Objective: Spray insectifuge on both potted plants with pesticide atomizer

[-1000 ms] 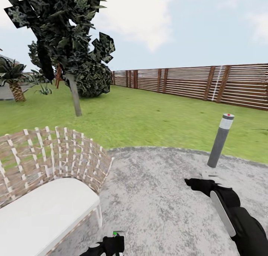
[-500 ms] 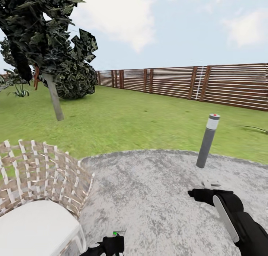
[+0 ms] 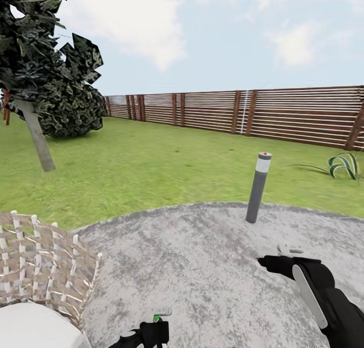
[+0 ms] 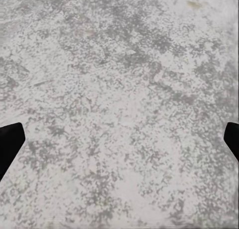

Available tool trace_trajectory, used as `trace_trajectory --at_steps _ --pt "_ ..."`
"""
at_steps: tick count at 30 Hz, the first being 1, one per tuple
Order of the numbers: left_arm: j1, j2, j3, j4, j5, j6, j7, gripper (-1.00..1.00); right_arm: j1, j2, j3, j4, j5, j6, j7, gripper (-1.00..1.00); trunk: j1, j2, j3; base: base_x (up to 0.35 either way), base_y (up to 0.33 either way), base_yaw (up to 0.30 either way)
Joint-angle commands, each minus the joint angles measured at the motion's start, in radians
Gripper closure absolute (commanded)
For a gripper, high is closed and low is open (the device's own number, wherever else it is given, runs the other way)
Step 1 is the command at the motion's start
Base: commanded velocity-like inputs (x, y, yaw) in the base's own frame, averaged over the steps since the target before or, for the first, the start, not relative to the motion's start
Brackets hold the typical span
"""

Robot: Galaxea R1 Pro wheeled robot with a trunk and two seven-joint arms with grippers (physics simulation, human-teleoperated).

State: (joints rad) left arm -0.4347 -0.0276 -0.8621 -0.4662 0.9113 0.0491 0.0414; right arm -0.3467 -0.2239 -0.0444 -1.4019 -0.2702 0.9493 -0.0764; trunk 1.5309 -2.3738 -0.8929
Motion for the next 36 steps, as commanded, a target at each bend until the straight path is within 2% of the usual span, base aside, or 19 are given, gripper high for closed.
trace_trajectory --at_steps 1,22,24,27,28,29,31,32,34,36 --pt "0.0 0.0 0.0 0.0 0.0 0.0 0.0 1.0 0.0 0.0 0.0 0.0 0.0 -0.001 0.0 -1.0 0.0 0.0 0.0 0.088 0.061 -0.294" --pt "0.001 0.001 0.0 0.0 0.0 0.0 -0.001 1.0 0.0 0.0 0.0 -0.004 0.0 -0.003 0.0 -1.0 0.0 0.0 0.0 0.303 0.028 -0.294" --pt "0.002 0.001 0.0 0.001 0.0 -0.001 -0.002 1.0 0.008 -0.031 -0.007 -0.004 0.001 -0.015 0.0 -1.0 0.0 0.0 0.0 0.071 0.032 -0.294" --pt "0.002 0.001 0.0 0.001 0.001 -0.002 -0.002 1.0 0.045 -0.058 -0.01 -0.005 0.001 -0.14 0.006 -1.0 0.0 0.0 0.0 0.005 0.002 -0.293" --pt "0.002 0.002 0.0 0.001 0.001 -0.002 -0.002 1.0 0.056 -0.078 -0.009 -0.007 0.001 -0.169 0.021 -1.0 0.0 0.0 0.0 0.001 0.001 -0.293" --pt "0.002 0.002 0.0 0.001 0.001 -0.002 -0.002 1.0 0.064 -0.102 -0.009 -0.008 0.0 -0.186 0.061 -1.0 0.0 0.0 0.0 0.001 0.0 -0.293" --pt "0.002 0.002 0.0 0.003 0.001 -0.002 -0.002 1.0 0.076 -0.154 -0.018 -0.008 0.0 -0.2 0.208 -1.0 0.0 0.0 0.0 0.0 0.0 -0.293" --pt "0.002 0.002 0.0 0.005 0.0 -0.002 -0.002 1.0 0.111 -0.181 -0.08 -0.009 0.0 -0.288 0.31 -1.0 0.0 0.0 0.0 0.0 0.0 -0.293" --pt "0.001 0.002 0.0 0.006 0.001 -0.002 -0.002 1.0 0.14 -0.185 -0.09 -0.009 0.0 -0.365 0.32 -1.0 0.0 0.0 0.0 0.0 0.0 -0.293" --pt "0.002 0.002 0.0 0.006 0.001 -0.002 -0.002 1.0 0.151 -0.189 -0.094 -0.009 0.0 -0.388 0.322 -1.0 0.0 0.0 0.0 0.0 0.0 -0.293"
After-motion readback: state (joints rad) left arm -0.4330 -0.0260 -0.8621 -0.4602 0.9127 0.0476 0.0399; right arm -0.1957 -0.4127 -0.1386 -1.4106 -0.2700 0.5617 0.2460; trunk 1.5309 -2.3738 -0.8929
